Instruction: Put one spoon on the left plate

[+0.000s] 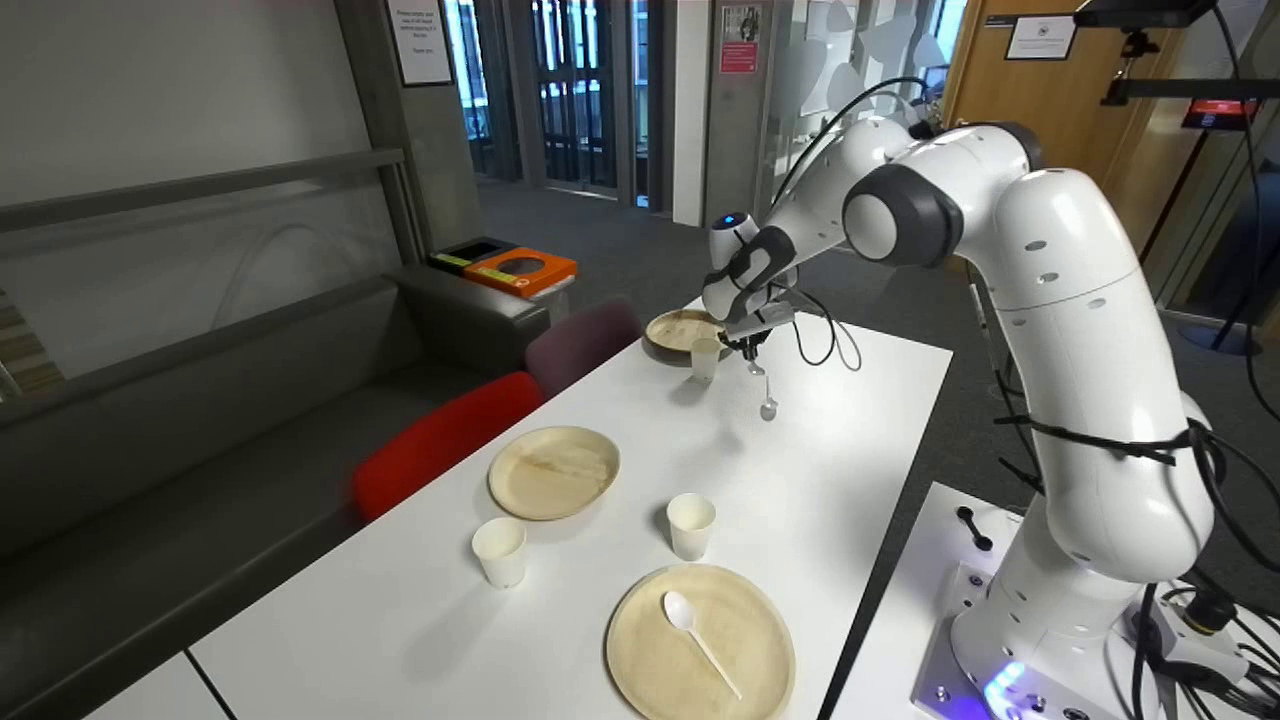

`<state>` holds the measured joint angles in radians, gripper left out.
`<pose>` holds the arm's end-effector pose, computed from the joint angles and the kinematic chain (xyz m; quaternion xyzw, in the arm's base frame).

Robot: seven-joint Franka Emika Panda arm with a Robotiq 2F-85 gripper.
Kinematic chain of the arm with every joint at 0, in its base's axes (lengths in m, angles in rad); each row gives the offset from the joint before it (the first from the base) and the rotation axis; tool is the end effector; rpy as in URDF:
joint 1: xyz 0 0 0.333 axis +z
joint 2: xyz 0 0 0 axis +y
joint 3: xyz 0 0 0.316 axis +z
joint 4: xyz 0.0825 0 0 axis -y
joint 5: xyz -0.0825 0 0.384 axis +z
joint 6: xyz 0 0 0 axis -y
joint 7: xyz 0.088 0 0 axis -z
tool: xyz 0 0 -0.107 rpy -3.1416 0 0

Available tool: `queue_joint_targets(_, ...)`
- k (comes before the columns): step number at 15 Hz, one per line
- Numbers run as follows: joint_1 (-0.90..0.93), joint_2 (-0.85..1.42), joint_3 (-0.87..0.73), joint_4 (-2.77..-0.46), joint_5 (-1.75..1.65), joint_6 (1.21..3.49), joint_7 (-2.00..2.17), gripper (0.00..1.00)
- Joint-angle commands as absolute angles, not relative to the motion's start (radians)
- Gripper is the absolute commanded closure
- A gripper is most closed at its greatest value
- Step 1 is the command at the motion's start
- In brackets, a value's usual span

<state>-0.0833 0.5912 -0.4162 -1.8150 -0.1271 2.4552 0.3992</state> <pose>0.5907 -0.2966 0.2464 0.9223 -0.3518 0.0362 0.1559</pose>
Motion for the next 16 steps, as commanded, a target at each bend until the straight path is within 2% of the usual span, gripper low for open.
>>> queue_joint_targets(1, -0.009, 0.387, -0.424, -2.022, -0.237, 2.555, 0.434, 0.98)
queue_joint_targets(7, 0.051, 0.256, -0.329, -2.052, -0.293, 2.441, 0.447, 0.98)
queue_joint_targets(16, 0.107, 0.301, -0.211, -1.938, -0.371, 2.416, 0.581, 0.97)
